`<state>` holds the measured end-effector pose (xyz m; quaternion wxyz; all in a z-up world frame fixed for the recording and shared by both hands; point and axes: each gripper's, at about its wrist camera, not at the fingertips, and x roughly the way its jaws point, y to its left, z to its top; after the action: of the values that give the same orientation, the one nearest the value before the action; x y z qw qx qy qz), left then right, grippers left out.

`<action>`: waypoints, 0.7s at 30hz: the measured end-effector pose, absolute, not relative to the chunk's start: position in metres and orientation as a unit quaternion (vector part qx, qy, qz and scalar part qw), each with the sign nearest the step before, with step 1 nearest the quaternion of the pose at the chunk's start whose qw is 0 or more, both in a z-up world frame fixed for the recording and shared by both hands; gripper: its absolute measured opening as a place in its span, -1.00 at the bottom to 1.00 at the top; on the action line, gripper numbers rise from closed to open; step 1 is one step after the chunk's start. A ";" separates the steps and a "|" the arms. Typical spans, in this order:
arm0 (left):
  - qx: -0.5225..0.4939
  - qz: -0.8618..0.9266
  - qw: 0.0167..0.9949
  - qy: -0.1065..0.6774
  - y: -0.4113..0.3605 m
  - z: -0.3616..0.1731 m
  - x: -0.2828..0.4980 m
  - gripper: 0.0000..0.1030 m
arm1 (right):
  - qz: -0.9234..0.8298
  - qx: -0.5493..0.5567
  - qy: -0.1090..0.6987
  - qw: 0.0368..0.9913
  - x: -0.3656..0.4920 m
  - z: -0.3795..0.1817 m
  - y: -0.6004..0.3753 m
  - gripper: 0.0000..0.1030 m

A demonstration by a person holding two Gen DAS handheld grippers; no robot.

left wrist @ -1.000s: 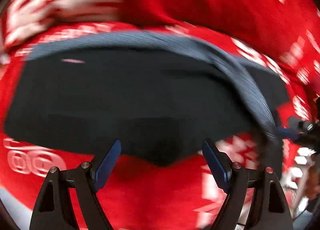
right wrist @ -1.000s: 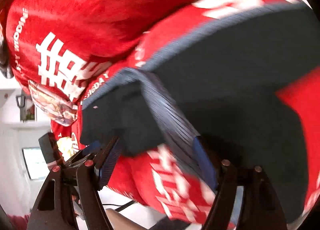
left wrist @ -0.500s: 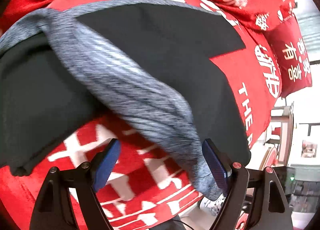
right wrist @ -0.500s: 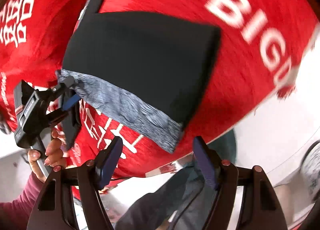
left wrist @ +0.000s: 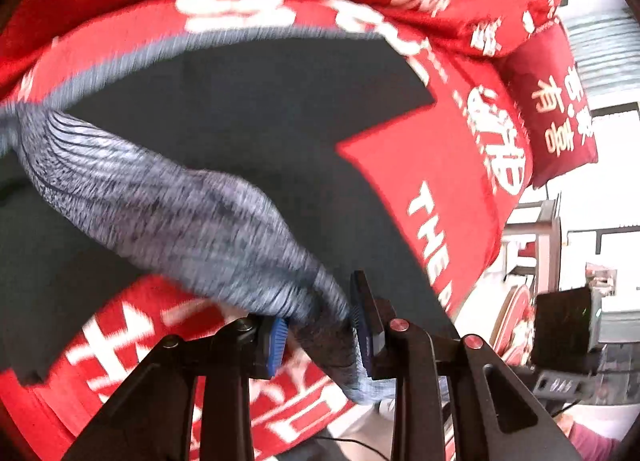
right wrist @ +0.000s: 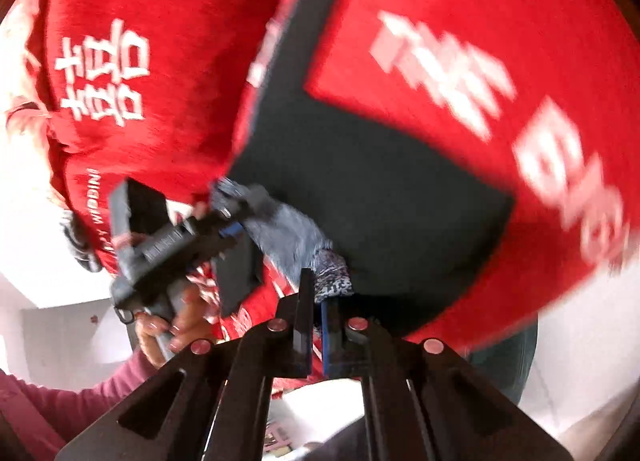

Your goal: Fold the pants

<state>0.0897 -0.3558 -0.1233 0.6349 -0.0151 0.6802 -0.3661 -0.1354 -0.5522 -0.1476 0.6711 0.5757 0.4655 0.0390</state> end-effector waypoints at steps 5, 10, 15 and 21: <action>-0.016 -0.362 0.667 0.651 -0.391 -0.110 0.139 -0.40 | 0.040 0.544 0.444 0.711 -0.053 -0.117 -0.615 -0.95; -0.003 -0.351 0.690 0.633 -0.413 -0.111 0.194 -0.20 | 0.041 0.499 0.456 0.736 0.038 -0.105 -0.668 -0.95; 0.046 -0.356 0.697 0.620 -0.416 -0.102 0.211 0.16 | 0.049 0.454 0.495 0.739 0.111 -0.112 -0.694 -0.95; 0.064 -0.321 0.734 0.594 -0.386 -0.086 0.221 0.66 | 0.000 0.422 0.532 0.734 0.158 -0.137 -0.720 -0.34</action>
<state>0.2211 -0.3860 -0.0860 0.7344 0.0638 0.5945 -0.3211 0.1578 -0.7204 -0.1369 0.7337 0.4224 0.5322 -0.0003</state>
